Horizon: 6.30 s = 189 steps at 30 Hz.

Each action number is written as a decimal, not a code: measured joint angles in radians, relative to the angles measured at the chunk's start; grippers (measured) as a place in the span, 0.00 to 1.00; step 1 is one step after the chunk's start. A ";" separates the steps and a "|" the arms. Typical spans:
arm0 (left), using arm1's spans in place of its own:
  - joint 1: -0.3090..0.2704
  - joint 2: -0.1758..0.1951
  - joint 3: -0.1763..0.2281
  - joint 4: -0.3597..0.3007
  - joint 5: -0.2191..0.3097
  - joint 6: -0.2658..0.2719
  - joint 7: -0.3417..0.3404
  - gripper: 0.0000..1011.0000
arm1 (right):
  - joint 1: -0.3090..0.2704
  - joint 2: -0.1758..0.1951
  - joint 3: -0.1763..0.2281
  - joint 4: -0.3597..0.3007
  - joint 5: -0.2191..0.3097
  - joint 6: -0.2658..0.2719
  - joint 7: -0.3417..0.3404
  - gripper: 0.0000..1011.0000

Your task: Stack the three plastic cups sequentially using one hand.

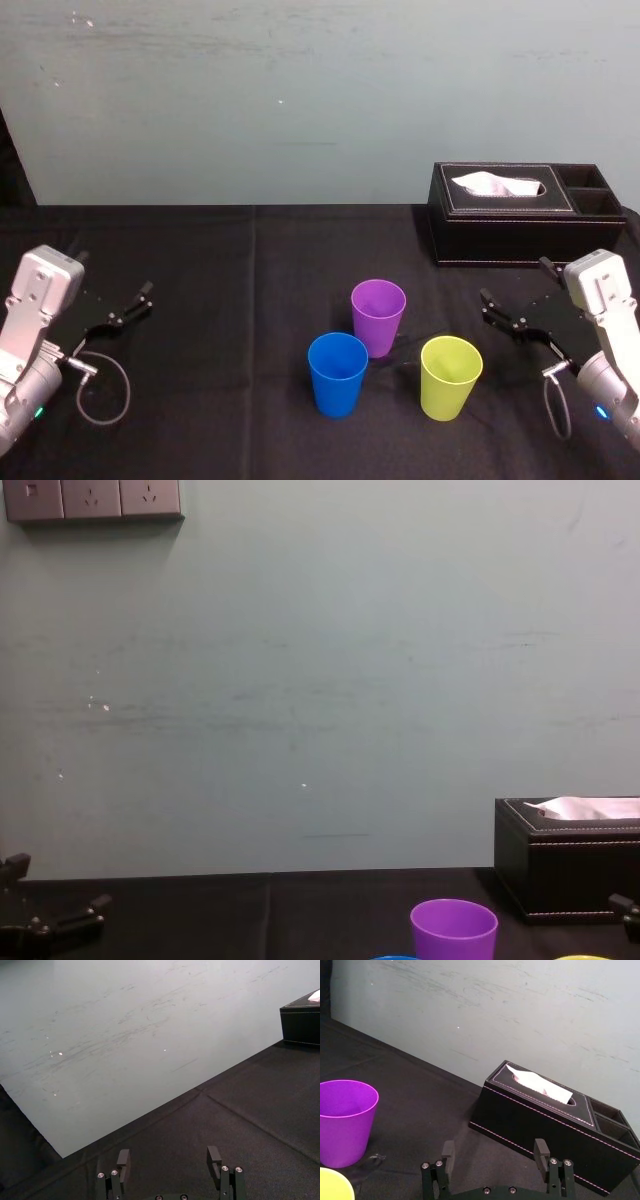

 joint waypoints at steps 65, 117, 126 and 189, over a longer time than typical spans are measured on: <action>0.000 0.000 0.000 0.000 0.000 0.000 0.000 0.99 | -0.511 0.185 0.252 -0.405 0.217 0.076 0.282 0.99; 0.000 0.000 0.000 0.000 0.000 0.000 0.000 0.99 | -0.300 -0.096 0.193 -0.265 0.076 0.218 0.305 0.99; 0.000 0.000 0.000 0.000 0.000 0.000 0.000 0.99 | -0.278 -0.132 0.196 -0.239 0.048 0.223 0.320 0.99; 0.000 0.000 0.000 0.000 0.000 0.000 0.000 0.99 | -0.250 -0.192 0.230 -0.250 0.032 0.258 0.342 0.74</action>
